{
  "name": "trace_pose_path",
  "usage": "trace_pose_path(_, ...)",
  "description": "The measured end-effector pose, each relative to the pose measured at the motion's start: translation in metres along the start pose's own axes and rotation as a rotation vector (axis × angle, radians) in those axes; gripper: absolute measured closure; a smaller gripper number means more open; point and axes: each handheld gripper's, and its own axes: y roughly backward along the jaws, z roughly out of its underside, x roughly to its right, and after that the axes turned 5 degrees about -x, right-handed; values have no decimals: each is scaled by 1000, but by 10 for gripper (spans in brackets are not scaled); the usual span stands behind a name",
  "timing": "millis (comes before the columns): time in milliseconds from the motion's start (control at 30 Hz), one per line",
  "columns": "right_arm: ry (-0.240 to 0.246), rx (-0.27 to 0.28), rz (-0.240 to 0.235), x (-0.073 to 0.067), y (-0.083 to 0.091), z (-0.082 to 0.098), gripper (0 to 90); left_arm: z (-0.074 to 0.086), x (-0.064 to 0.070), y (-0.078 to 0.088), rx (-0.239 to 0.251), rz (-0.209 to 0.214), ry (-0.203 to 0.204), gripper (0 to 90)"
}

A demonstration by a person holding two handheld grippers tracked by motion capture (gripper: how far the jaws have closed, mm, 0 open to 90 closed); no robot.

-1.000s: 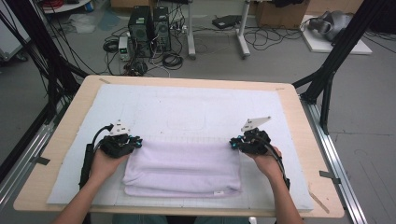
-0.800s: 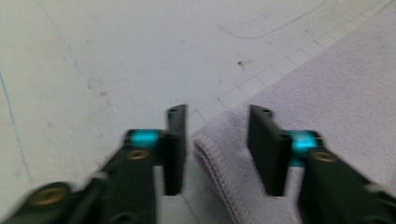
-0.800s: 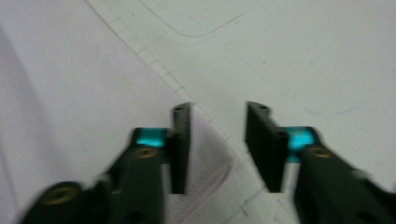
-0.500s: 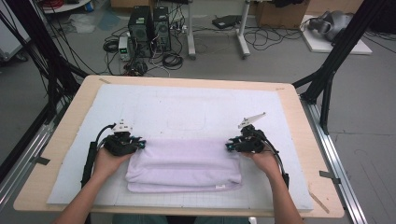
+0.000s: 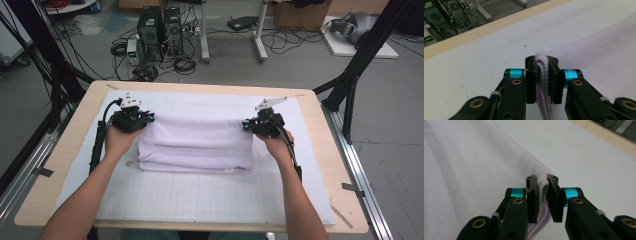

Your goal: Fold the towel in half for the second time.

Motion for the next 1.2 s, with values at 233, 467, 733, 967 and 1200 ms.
trace_pose_path(233, -25, -39, -81, -5, 0, 12, 547, 25, 1, 13, -1, 58, -13, 567)
trace_pose_path(467, 61, -54, -242, -48, 10, 37, 768, 62, 26, 30, -55, 231, -112, 802)
trace_pose_path(733, 117, -203, -234, -66, 0, 62, 766, 92, 29, 25, -166, 252, -112, 799)
trace_pose_path(967, 72, -98, -221, -57, 5, 63, 653, 89, 28, 29, -103, 242, -113, 727)
trace_pose_path(1200, 114, -124, -209, -61, -4, 68, 862, 88, 33, 28, -115, 206, -146, 871)
